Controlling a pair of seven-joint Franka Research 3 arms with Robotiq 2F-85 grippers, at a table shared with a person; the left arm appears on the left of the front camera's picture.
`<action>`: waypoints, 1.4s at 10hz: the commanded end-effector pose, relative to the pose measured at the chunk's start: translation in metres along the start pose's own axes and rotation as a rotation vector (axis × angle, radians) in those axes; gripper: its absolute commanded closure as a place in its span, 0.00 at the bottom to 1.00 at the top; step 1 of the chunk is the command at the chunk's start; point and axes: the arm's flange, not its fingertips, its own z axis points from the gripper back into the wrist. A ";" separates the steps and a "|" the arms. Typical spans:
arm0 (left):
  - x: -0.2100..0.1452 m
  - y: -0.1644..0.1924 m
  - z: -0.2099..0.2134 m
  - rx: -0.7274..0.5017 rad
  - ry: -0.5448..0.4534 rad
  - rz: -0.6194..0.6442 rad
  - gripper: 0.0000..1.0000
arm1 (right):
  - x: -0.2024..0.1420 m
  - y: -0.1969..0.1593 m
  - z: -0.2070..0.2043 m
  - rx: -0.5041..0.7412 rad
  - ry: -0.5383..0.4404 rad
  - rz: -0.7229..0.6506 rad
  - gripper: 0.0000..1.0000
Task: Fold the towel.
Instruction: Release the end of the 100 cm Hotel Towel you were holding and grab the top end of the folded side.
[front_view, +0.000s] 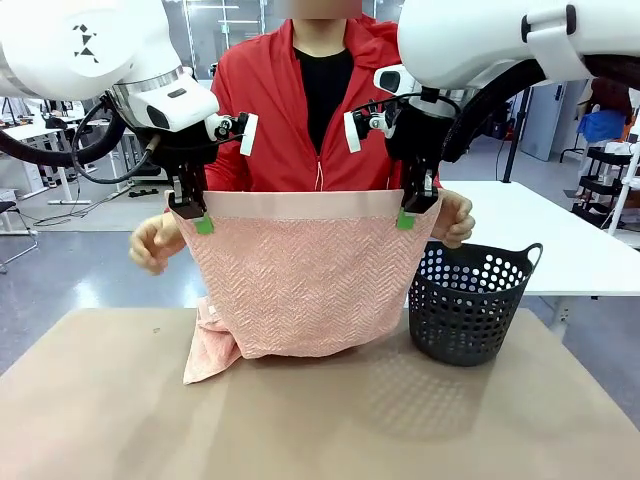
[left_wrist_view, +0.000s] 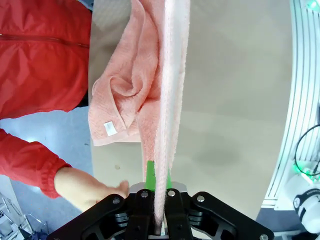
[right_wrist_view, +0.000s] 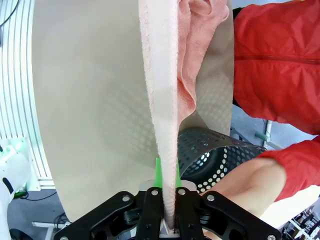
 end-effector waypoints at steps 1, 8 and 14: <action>-0.001 0.001 0.003 0.004 -0.003 -0.008 1.00 | -0.003 -0.001 0.001 -0.001 0.004 0.002 1.00; -0.001 0.001 0.003 0.004 -0.003 -0.008 1.00 | -0.003 -0.001 0.001 -0.001 0.004 0.002 1.00; -0.001 0.001 0.003 0.004 -0.003 -0.008 1.00 | -0.003 -0.001 0.001 -0.001 0.004 0.002 1.00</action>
